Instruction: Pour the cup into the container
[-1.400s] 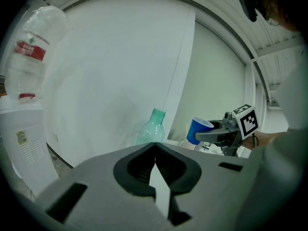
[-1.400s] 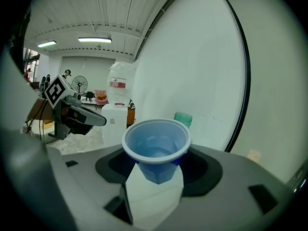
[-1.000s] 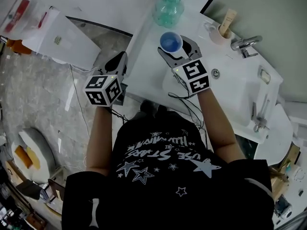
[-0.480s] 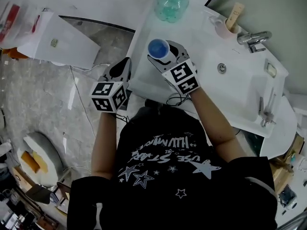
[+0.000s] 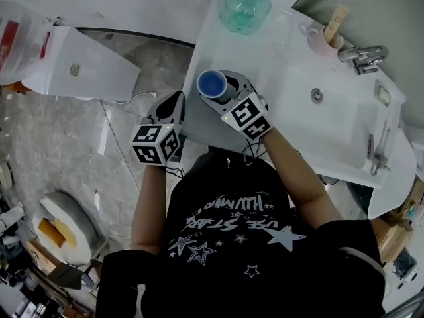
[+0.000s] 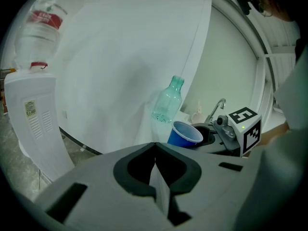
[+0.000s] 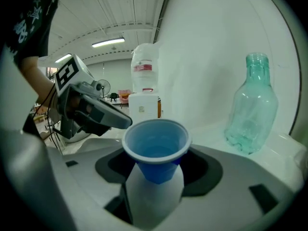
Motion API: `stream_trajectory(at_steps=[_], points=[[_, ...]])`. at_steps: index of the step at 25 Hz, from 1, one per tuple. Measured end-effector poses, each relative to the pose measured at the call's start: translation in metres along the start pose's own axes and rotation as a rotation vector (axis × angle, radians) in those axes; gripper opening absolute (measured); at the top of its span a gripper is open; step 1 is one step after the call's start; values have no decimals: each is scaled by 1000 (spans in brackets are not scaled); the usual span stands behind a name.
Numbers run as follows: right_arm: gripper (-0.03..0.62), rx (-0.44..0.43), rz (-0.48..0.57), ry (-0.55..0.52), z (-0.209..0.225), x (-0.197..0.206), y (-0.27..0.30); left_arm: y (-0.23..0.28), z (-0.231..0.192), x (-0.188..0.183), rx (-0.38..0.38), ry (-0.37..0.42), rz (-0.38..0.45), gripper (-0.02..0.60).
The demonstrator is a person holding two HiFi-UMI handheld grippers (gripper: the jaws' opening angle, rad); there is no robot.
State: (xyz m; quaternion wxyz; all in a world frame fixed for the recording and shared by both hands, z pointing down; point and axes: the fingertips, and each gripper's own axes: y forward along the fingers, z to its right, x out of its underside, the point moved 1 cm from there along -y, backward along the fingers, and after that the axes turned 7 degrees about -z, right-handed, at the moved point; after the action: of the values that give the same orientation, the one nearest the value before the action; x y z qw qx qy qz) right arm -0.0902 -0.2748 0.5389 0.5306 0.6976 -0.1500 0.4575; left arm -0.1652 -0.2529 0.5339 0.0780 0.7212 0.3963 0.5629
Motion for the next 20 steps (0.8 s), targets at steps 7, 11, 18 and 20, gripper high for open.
stream_trajectory(at_steps=[7,11,18,20], points=[[282,-34,-17,12,-5,7,11,3,-7,4,9,-8,-12,9],[285,-58,-11,19,-10,8,12,3,-8,6,12,-12,-14,9],[308,-59,-1,45,-11,8,12,2,-10,10,19,-14,-20,9],[334,-49,-4,42,-10,7,10,0,-11,9,18,-11,-17,9]])
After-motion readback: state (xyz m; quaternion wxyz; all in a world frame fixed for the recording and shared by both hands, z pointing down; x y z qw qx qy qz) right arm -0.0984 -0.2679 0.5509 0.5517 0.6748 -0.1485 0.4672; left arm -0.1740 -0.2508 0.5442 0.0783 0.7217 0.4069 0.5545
